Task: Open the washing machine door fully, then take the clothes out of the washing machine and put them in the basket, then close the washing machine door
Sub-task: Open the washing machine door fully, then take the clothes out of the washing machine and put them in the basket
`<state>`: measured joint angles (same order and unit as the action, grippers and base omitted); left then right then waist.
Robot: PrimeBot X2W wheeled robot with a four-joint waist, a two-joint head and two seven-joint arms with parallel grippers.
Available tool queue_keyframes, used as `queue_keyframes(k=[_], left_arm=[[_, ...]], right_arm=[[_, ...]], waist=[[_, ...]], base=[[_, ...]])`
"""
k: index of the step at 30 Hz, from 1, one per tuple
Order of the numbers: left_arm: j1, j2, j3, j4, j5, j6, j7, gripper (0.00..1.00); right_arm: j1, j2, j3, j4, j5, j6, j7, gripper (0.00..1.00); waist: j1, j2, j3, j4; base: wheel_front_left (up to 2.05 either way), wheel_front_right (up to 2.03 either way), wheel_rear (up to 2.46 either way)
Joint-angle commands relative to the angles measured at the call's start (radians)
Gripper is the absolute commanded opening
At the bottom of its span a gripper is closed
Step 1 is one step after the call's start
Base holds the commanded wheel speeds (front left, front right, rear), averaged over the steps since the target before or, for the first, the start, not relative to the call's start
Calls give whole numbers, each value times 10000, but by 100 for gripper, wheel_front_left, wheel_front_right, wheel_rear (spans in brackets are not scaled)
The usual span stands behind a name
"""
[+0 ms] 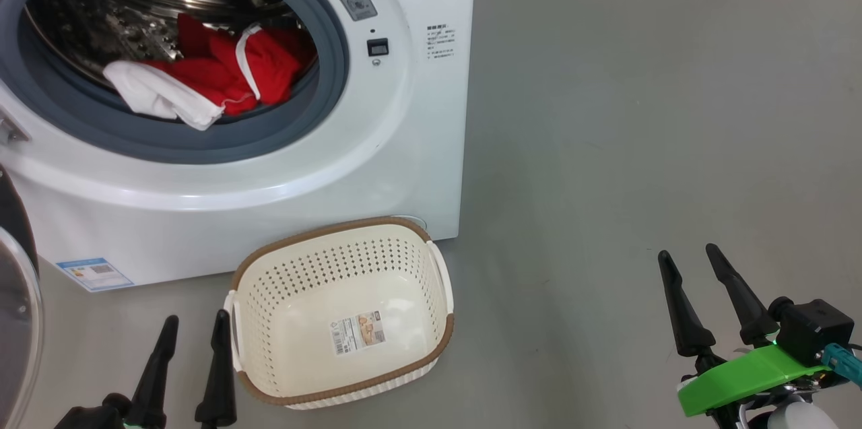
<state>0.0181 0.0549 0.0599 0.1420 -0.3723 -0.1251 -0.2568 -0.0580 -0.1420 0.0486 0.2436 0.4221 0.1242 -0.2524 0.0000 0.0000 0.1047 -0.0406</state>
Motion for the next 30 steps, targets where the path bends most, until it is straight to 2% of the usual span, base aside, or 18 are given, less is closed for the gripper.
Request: queue_keyframes(k=[1, 18, 30], left_arm=[[-104, 218, 282, -290, 37, -55, -49, 100], [-253, 122, 584, -320, -16, -55, -49, 100], [-375, 96, 652, -335, 60, -55, -49, 100]], right_arm=[[-80, -85, 183, -253, -46, 65, -93, 100], [-200, -1, 138, -264, -81, 65, -93, 100], [-277, 36, 208, -227, -75, 65, -93, 100]], waist=[[0, 0, 3, -12], [0, 0, 44, 95], [0, 0, 124, 93]], base=[[0, 0, 0], [3, -3, 1], [103, -108, 5]])
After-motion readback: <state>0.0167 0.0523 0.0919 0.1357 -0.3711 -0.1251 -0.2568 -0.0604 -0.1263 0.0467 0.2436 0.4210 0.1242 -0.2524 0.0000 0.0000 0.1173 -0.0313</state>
